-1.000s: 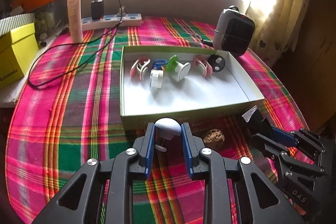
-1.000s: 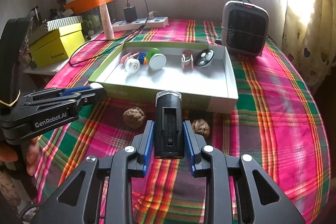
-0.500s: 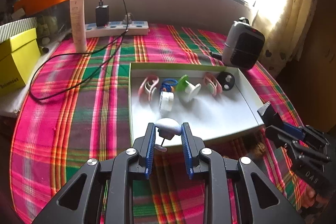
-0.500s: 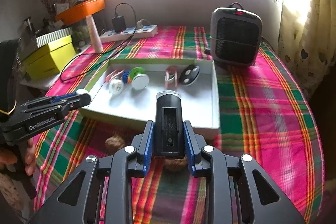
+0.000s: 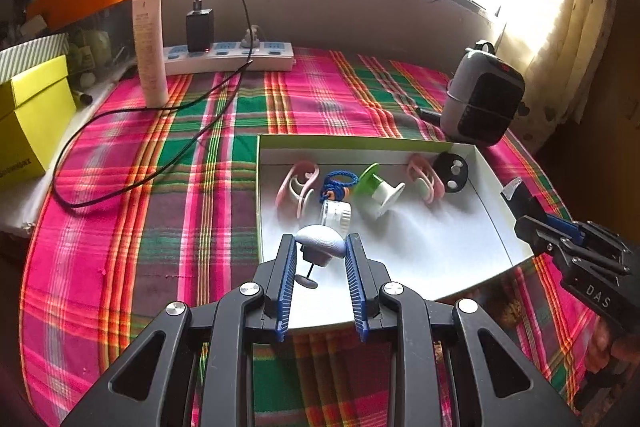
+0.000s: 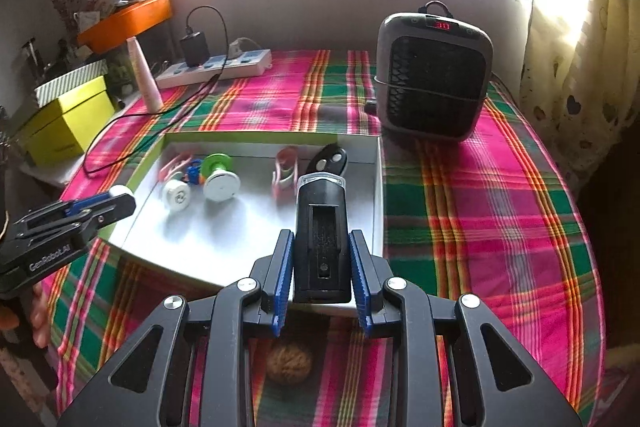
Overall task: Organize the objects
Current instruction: 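Lift the mushroom toy with the left tool while the right tool carries the cylinder toward the tray, then lower both held objects into the tray beside the other items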
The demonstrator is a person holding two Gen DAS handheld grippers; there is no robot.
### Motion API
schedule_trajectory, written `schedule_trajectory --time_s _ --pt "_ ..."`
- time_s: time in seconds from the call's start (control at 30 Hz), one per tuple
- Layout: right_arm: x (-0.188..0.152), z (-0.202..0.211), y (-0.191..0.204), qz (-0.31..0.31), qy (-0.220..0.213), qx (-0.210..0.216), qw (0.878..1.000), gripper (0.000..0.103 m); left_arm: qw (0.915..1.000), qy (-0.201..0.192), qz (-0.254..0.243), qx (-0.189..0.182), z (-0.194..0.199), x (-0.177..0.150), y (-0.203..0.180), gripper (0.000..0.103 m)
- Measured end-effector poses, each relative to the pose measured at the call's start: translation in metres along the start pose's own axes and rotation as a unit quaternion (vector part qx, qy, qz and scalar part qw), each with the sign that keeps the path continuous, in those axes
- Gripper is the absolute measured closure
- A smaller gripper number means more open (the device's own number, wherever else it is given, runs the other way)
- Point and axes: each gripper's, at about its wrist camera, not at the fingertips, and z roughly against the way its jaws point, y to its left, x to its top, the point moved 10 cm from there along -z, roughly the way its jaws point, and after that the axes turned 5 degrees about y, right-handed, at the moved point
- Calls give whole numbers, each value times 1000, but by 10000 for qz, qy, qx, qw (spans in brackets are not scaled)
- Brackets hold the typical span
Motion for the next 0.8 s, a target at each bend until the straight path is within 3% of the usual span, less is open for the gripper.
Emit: schedule_trajectory --time_s 0.8 --pt "6 -45 -6 -60 630 101 9979 75 9998 207 3 45 -27 3 4 80"
